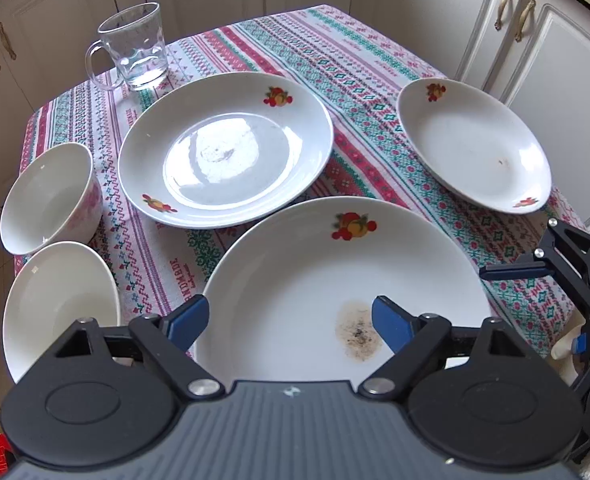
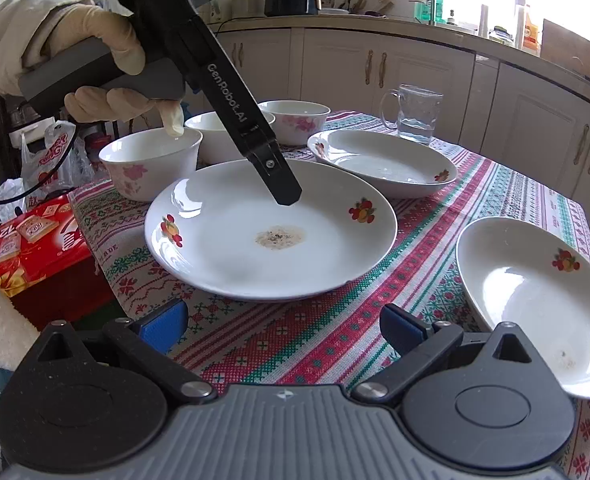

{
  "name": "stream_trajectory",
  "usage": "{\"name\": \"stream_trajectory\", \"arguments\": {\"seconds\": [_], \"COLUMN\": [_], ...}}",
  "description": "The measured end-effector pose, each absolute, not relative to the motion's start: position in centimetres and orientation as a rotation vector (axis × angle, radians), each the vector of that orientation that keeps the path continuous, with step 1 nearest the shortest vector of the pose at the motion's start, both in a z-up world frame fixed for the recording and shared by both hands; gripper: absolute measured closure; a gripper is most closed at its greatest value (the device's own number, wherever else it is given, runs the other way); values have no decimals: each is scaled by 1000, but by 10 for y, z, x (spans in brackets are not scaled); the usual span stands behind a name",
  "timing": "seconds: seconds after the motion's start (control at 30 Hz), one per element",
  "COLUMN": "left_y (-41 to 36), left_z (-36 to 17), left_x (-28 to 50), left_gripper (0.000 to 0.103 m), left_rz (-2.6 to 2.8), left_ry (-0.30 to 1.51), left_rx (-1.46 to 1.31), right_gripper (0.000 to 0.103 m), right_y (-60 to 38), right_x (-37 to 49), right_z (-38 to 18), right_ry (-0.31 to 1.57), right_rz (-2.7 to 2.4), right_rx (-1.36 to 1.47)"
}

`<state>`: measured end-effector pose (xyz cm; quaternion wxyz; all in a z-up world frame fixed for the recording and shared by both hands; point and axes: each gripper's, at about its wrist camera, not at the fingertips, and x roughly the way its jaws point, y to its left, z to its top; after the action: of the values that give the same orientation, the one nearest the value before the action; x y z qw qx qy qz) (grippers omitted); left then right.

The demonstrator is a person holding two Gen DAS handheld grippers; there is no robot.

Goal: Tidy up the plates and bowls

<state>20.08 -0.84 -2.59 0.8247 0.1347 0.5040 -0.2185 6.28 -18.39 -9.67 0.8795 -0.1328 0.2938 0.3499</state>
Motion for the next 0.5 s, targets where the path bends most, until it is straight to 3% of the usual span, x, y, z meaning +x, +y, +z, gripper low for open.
{"name": "stream_trajectory", "arguments": {"seconds": [0.5], "left_y": [-9], "left_z": [-39], "left_x": [226], "left_gripper": [20], "left_rz": [-467], "left_ry": [1105], "left_rx": [320], "right_gripper": [0], "right_y": [-179], "right_x": [70], "right_z": [-107], "right_ry": [623], "right_rz": [777], "right_rx": [-270]}}
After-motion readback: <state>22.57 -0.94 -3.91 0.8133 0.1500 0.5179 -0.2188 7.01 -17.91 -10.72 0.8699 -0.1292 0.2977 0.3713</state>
